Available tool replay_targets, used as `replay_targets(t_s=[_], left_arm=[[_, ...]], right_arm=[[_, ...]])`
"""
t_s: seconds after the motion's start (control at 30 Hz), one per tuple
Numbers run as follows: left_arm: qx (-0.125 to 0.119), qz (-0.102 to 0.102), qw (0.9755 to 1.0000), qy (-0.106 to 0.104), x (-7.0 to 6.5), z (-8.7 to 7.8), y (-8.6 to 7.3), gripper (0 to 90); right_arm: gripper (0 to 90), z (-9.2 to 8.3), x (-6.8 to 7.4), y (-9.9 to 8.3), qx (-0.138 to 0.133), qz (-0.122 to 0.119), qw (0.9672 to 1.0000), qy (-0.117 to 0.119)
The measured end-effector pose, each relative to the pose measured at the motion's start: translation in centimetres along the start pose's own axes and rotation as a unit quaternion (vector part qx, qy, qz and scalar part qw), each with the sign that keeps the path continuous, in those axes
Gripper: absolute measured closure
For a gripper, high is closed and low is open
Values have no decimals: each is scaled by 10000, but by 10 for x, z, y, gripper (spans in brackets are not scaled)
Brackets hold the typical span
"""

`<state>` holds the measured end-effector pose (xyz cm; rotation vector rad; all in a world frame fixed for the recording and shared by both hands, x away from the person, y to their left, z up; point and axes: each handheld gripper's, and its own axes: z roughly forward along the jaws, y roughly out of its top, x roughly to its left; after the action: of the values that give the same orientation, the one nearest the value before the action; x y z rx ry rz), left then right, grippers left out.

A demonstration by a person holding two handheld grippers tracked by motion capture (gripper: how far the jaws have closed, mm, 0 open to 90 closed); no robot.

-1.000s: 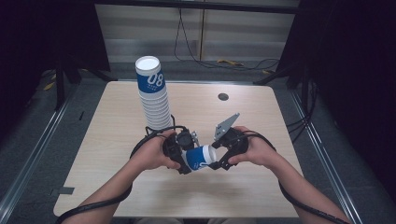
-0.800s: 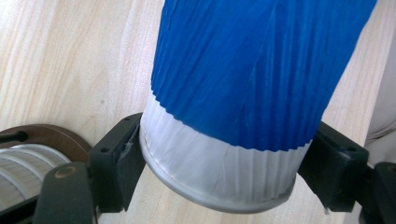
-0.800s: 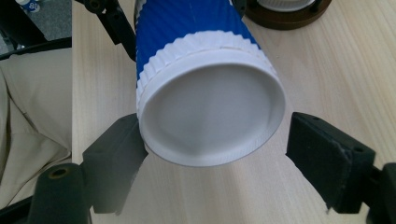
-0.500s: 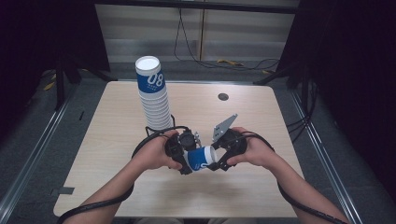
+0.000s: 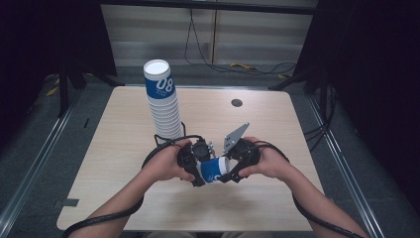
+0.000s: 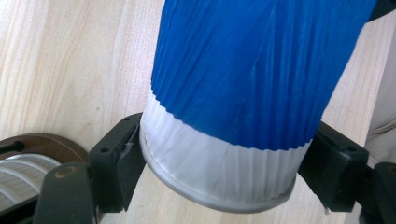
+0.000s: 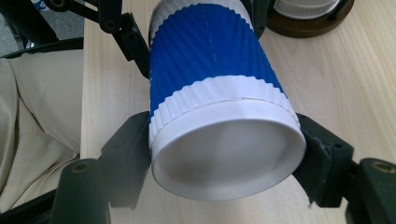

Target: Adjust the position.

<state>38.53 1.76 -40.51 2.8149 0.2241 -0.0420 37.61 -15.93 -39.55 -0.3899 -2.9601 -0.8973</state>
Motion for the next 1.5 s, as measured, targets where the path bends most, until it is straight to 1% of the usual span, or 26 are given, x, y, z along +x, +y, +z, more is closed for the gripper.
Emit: replay_targets(t_s=[0.07,0.13,0.17,0.3,0.33,0.53,0.67,0.8,0.9,0.93,0.97,1.0,1.03,1.07,1.1,1.13,1.17,1.2,1.23,1.3,1.33,1.37,1.4,1.43,1.47,1.5], left_arm=[[-54,15,10000,-17,1,0,-1,224],[-35,24,10000,-7,0,-1,-1,223],[-53,27,10000,-3,0,-2,-2,223],[-100,68,9999,37,0,-3,-2,223],[-79,71,9999,19,0,-4,-1,223],[-27,71,10000,-14,0,-3,-1,224],[-34,98,9999,-11,0,-2,-1,224],[1,120,9999,-10,-1,-2,1,224],[-18,185,9998,14,-2,-2,2,224],[-31,188,9998,29,-2,-2,1,224],[-31,223,9997,66,-1,-2,1,223],[-15,220,9998,26,-2,-2,1,223],[-65,241,9997,57,-2,-1,0,222],[-129,250,9996,103,-1,-1,0,217],[-141,296,9994,135,0,-1,-1,211],[-213,313,9992,147,0,-1,-1,204],[-260,279,9992,132,0,-1,-2,197],[-334,260,9990,139,0,-2,-3,193],[-423,210,9988,124,1,-2,-5,203],[-533,74,9986,-6,3,-4,-7,214],[-597,65,9982,-36,4,-5,-9,208],[-654,85,9978,-17,5,-6,-10,203],[-692,74,9976,-17,6,-6,-11,203],[-788,-19,9969,-40,8,-8,-14,198],[-788,-19,9969,-40,8,-8,-14,198],[-867,-57,9962,-107,9,-9,-16,198]], right_arm=[[279,0,0,-1,-39,-30,10000,-19],[280,0,0,-1,-66,-15,10000,-5],[282,0,0,-2,-113,-62,9999,-13],[286,0,0,-4,-72,-46,10000,2],[286,0,0,-5,-57,-12,10000,-1],[283,1,0,-4,-29,-43,10000,-7],[251,3,1,-2,-7,-70,10000,3],[221,4,3,2,-1,-21,10000,44],[240,6,4,4,10,-23,10000,63],[269,6,4,5,24,-73,10000,52],[275,7,4,5,10,-141,9999,19],[275,7,4,5,10,-141,9999,19],[279,7,4,4,10,-181,9998,1],[280,7,4,4,37,-152,9999,-15],[279,7,4,3,24,-166,9998,-64],[279,6,3,2,-8,-202,9998,-95],[278,6,3,2,-19,-187,9998,-111],[278,5,2,1,-75,-235,9996,-123],[275,3,2,-1,-113,-196,9997,-132],[275,2,2,-1,-126,-164,9997,-165],[275,1,1,-3,-160,-179,9996,-163],[274,-1,1,-5,-191,-170,9994,-220],[274,-1,1,-5,-191,-170,9994,-220],[274,-2,0,-7,-211,-152,9993,-257],[274,-2,0,-7,-211,-152,9993,-257],[273,-2,0,-8,-231,-133,9993,-267]])
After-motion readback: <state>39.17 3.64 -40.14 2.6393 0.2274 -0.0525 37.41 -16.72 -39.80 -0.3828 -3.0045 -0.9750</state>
